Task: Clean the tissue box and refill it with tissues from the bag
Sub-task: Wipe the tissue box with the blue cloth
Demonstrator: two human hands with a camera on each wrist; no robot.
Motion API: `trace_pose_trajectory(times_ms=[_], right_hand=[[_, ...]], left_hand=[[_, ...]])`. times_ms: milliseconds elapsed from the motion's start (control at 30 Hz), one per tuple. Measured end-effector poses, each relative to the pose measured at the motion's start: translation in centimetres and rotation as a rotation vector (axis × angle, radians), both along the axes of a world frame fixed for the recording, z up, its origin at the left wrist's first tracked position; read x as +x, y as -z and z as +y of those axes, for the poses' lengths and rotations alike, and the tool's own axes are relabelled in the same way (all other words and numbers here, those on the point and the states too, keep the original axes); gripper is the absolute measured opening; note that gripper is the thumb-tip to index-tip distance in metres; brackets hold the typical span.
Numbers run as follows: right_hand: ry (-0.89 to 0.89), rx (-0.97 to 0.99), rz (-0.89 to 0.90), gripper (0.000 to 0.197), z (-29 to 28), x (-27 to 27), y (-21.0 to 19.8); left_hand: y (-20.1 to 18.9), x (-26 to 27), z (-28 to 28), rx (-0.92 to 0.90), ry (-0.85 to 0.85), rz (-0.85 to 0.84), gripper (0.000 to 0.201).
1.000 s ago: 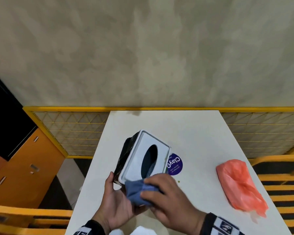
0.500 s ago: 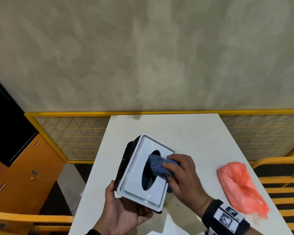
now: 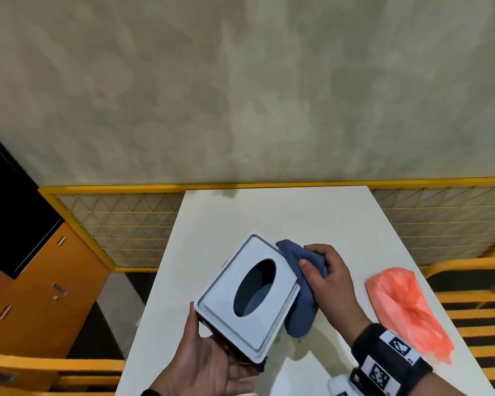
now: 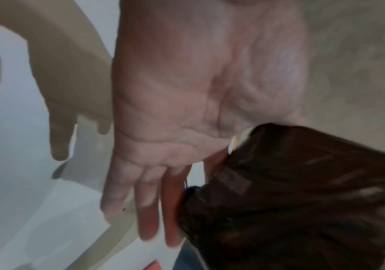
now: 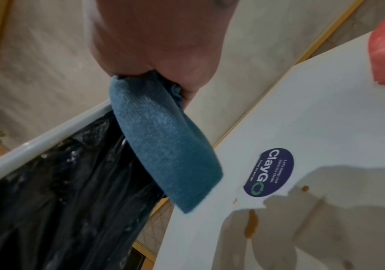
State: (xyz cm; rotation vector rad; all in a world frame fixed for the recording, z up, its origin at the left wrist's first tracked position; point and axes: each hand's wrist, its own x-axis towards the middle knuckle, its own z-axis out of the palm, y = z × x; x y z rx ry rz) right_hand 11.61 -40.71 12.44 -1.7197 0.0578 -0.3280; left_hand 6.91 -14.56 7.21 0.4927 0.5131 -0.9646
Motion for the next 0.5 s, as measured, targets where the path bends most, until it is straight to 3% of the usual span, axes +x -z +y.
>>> trace_pose_trajectory(times_ms=[100, 200, 300, 400, 500], right_hand=[[0.012, -0.015, 0.043, 0.021, -0.4, -0.5, 1.0], [0.022, -0.012, 0.081, 0.020, 0.2, -1.0, 1.7], [0.012, -0.020, 0.100, 0.020, 1.1, -1.1, 2.1], [0.014, -0.016, 0.103, 0.021, 1.3, -0.9, 2.0], [0.012, -0.023, 0.105, 0.022, 0.9, -0.9, 2.0]], left_hand=[[0.8, 1.1, 0.1, 0.214, -0.048, -0.102, 0.115], [1.5, 2.5, -0.6, 0.567, -0.342, -0.328, 0.070], [0.9, 4.2, -0.4, 0.924, -0.566, -0.551, 0.055], [-0.5, 4.5, -0.1, 1.010, -0.523, -0.658, 0.056], [-2.2, 3.5, -0.1, 0.926, -0.276, -0.594, 0.069]])
